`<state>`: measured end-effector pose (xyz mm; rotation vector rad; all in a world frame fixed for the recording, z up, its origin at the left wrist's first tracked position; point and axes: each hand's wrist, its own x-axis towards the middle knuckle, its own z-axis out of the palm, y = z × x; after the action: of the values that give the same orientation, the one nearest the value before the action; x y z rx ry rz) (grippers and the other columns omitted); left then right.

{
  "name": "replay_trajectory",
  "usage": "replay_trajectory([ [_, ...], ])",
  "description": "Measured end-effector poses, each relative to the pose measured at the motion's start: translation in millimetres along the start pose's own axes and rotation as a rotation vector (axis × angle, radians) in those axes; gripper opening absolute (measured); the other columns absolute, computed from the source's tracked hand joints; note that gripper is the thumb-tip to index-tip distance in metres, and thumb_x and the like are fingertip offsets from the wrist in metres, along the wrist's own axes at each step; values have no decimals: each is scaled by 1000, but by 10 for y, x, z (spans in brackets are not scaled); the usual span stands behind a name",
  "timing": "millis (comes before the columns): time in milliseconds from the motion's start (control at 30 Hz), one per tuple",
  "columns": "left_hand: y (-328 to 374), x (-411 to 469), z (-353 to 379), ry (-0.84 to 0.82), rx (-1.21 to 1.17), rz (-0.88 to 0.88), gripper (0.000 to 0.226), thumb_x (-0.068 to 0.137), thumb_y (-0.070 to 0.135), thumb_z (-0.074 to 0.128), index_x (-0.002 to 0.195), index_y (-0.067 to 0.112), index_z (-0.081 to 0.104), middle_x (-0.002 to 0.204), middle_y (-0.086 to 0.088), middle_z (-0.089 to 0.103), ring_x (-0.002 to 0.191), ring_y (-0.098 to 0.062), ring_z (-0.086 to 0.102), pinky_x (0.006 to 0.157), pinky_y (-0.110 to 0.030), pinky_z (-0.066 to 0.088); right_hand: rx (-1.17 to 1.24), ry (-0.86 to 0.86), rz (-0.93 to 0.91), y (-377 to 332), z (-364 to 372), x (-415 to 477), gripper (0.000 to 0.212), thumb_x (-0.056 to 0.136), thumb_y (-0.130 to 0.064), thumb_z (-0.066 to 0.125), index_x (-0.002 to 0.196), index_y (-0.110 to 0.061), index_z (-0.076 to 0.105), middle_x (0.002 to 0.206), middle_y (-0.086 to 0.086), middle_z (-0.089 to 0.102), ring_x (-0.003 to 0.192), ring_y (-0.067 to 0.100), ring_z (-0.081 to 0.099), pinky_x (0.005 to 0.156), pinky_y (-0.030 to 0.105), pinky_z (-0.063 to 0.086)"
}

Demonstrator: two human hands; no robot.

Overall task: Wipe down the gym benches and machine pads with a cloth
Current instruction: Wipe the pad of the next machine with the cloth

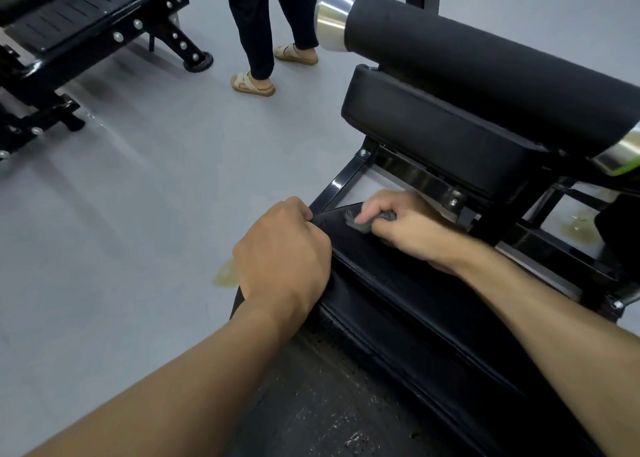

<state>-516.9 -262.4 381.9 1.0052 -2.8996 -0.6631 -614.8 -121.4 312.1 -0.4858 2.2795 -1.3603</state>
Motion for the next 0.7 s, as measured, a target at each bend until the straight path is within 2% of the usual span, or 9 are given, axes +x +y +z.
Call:
replay_trajectory([
  [100, -6, 7, 10, -2, -3, 4, 34, 91, 14, 39, 109, 28, 64, 102, 5, 68, 90, -25, 57, 77, -30, 33, 76, -158, -79, -6, -123, -295, 32, 82, 13, 58, 74, -15, 71, 94, -3, 65, 81, 6, 60, 75, 14, 45],
  [267, 2, -2, 2, 7, -13, -11, 34, 90, 13, 40, 107, 29, 65, 99, 5, 68, 83, -21, 49, 76, -30, 33, -2, 1, -82, -95, 112, 118, 37, 81, 10, 58, 72, -24, 68, 91, -5, 66, 86, 12, 62, 78, 22, 46],
  [433, -8, -3, 7, 2, -28, -8, 35, 89, 14, 39, 108, 28, 66, 101, 3, 70, 95, -26, 60, 77, -31, 36, 10, -132, -205, -103, -86, -371, 36, 81, 11, 61, 74, -22, 73, 91, -8, 67, 86, 9, 65, 83, 20, 48],
  [567, -3, -5, 10, 5, -28, -18, 35, 90, 15, 40, 109, 28, 66, 102, 2, 70, 97, -26, 61, 78, -31, 37, -11, -74, -169, -210, 135, 53, 37, 81, 9, 57, 77, -25, 72, 94, -8, 68, 94, 11, 65, 93, 31, 50],
  [633, 0, -14, 3, -1, -34, -15, 35, 90, 14, 39, 108, 28, 67, 103, 1, 71, 98, -27, 61, 80, -32, 40, -19, -60, -159, -237, 166, 41, 38, 80, 6, 58, 75, -30, 71, 93, -11, 67, 93, 11, 64, 91, 30, 49],
  [700, -6, -11, 6, 0, -40, -14, 35, 90, 14, 40, 107, 28, 67, 102, 1, 71, 97, -27, 61, 80, -32, 41, 8, -99, -207, -220, 60, -226, 37, 79, 7, 59, 73, -27, 72, 90, -9, 67, 87, 10, 65, 84, 25, 49],
])
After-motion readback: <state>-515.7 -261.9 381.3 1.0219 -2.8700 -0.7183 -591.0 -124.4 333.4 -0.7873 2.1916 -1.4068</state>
